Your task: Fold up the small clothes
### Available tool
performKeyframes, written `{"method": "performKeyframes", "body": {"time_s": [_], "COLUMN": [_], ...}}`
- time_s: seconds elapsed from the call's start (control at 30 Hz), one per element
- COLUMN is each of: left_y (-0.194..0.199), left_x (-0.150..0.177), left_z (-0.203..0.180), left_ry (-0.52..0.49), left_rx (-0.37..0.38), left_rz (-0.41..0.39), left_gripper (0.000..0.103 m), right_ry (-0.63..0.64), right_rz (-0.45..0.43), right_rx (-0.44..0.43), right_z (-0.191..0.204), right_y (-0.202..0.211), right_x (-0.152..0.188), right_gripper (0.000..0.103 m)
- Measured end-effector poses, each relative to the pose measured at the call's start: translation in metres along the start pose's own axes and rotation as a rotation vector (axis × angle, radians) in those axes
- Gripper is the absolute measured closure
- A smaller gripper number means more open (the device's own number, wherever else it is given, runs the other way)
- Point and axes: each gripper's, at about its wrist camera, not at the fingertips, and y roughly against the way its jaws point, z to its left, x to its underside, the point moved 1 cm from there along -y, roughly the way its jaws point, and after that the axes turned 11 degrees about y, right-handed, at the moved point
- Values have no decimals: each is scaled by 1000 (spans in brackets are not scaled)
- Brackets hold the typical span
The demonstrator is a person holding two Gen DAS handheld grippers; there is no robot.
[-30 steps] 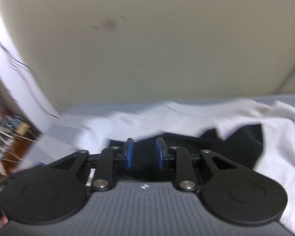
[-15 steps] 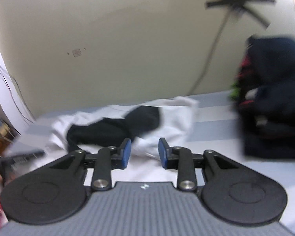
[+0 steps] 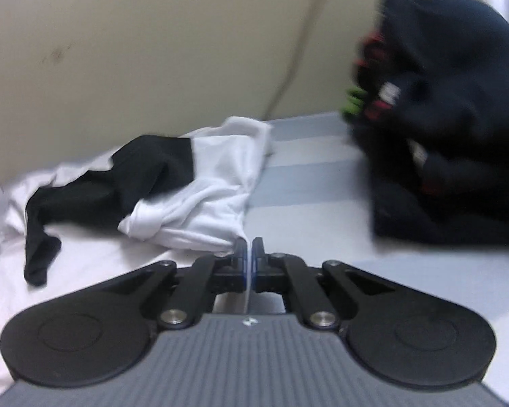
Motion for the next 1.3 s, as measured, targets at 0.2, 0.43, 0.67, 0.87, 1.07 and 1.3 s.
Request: {"method": "performKeyframes", "body": {"time_s": [0.2,0.43,0.67,0.87,1.07,1.3], "left_y": [15,118,214,238,242,249], "left_x": [4,46,106,135,144,142], "left_z": [3,50,74,69,76,76], "left_ry": [-24,16,104,141,225,253], "left_rx": [-39,73,142,196,230,303], "left_rz": [10,30,38,49,62,73], "left_gripper": [62,58,55,53,53,51], "right_ry": [16,84,1,61,111,146], "right_rz": [-52,-85,-249,-187,-116,-26], "right_rx": [-53,-191,69,135,21,-32], "right_z": [7,4,-50,-47,-17,-2], "right_y": [53,157,255,269,251,250], "right_x": [5,51,64,72,89,111], "right_gripper": [83,60,59,59,58,56]}}
